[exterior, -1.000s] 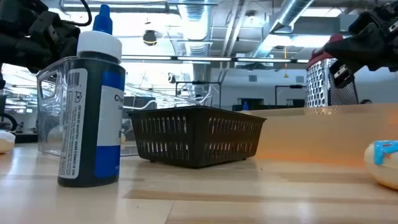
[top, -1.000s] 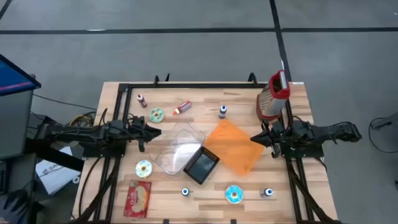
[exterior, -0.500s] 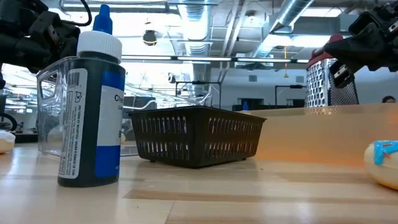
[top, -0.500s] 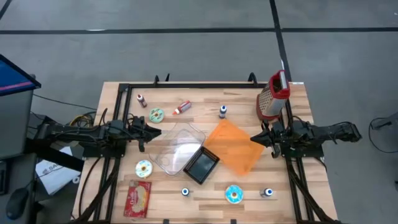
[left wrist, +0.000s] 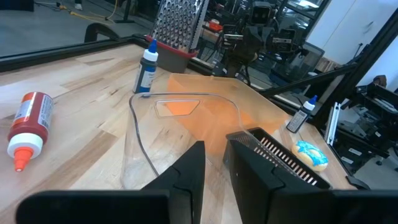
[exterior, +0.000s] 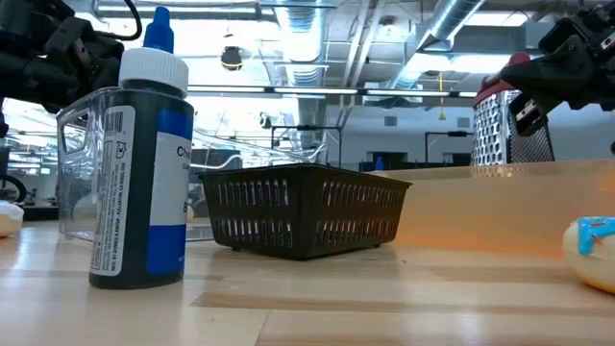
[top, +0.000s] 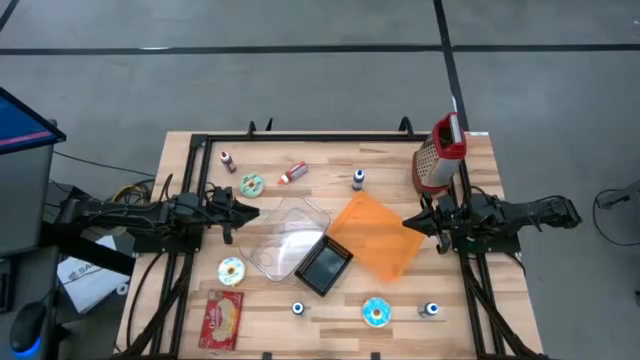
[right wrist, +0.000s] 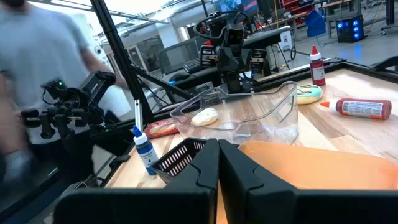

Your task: Pick & Place Food Item

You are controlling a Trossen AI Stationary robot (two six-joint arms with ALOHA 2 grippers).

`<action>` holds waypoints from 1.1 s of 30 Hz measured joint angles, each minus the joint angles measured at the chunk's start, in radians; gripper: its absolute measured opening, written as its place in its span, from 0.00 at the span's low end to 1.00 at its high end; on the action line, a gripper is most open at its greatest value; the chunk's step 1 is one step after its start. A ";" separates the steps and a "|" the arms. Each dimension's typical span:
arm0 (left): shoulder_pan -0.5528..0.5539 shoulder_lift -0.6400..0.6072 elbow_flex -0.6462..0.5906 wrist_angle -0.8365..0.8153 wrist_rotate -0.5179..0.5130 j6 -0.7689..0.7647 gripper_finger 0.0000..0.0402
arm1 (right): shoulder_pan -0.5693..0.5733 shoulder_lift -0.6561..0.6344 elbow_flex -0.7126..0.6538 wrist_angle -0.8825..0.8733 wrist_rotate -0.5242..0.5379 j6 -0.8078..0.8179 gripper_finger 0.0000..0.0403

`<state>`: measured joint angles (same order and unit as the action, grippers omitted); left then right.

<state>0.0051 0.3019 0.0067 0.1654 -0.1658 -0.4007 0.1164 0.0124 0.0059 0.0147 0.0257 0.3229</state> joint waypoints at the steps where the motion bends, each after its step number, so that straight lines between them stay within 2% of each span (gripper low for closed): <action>1: 0.000 0.000 0.000 0.000 0.000 0.000 0.17 | 0.000 0.000 0.000 0.000 0.000 0.000 0.00; 20: 0.000 0.000 0.000 0.001 -0.003 0.000 0.17 | 0.000 0.000 0.000 0.000 0.000 0.000 0.00; 25: 0.003 0.016 0.000 0.094 -0.306 -0.009 0.17 | 0.000 0.000 0.000 0.000 0.000 0.000 0.00; 31: 0.003 0.024 0.000 0.216 -0.336 -0.153 0.17 | 0.000 0.000 0.000 0.000 0.000 0.000 0.00; 33: 0.003 0.022 0.000 0.246 -0.336 -0.256 0.17 | 0.000 0.000 0.000 0.000 0.000 0.000 0.00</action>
<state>0.0078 0.3238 0.0067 0.4114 -0.5018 -0.6571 0.1162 0.0128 0.0059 0.0147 0.0258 0.3229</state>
